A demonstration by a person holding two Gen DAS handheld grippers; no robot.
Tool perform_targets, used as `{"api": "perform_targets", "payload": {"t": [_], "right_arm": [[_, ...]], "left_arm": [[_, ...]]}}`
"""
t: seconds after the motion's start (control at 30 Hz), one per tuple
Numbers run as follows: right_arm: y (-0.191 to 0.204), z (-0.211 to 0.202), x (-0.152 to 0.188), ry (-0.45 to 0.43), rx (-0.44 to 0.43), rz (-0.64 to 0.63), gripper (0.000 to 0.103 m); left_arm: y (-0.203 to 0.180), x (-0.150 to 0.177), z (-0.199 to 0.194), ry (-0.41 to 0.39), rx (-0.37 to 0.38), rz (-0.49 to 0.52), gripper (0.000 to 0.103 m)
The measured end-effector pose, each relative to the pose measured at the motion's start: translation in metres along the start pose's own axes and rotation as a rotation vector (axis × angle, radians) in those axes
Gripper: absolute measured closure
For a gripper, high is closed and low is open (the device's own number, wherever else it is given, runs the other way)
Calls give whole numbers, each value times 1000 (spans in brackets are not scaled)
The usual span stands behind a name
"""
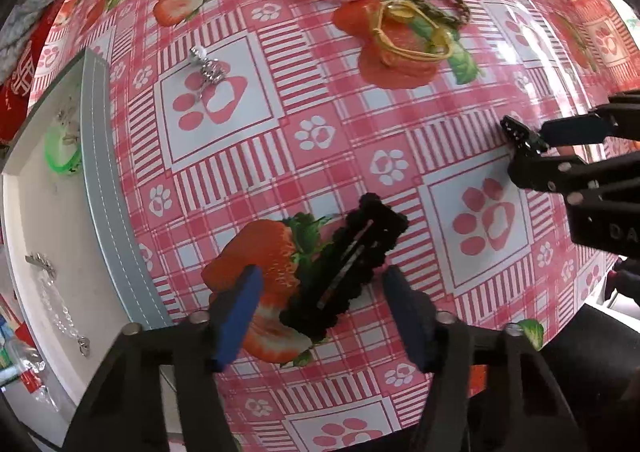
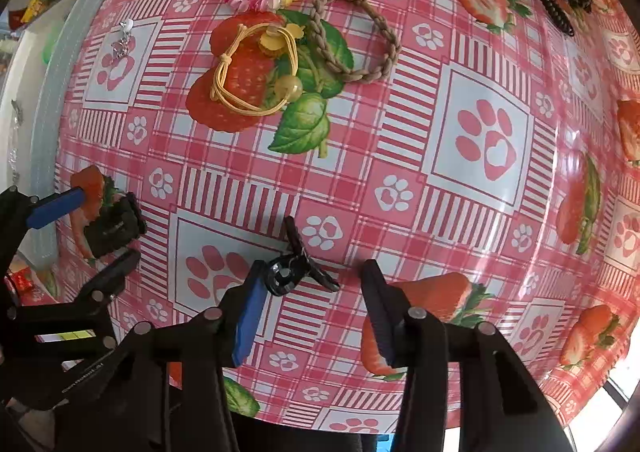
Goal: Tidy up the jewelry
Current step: 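Grasp the black beaded snap clip with the left tool while the right tool grasps the black claw clip, then carry the snap clip with the left tool while the right tool carries the claw clip over the tray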
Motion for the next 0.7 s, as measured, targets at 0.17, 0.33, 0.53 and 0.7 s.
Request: {"api": "perform_targets", "payload": {"t": [0.17,0.33,0.53,0.7], "right_arm": [[-7,-1,1,-4,20,2,64],[-14,-9,-2,-17,-5,18,74],[-25,-23,-11,-36,-45,45,74],[-35,-40,-17,-56,-66,61,74]], "left_arm": [[-5,-3,-6,7,26,-12,62],[4,-5,-17,5,91,-82,62],[17,-8,-30,-24,108,-119,62],[26,-15,-50,-61,116,-143,62]]}}
Point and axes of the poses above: each gripper's, at about its wrist camera, not at the fingertips, and z roughly the way its jaws point, y to its left, x to its underside, the point moved 9 cm from there along z, roughly the way its jaws point, and after that the axes turned 4 degrees about -y, right-handed, at the moved point
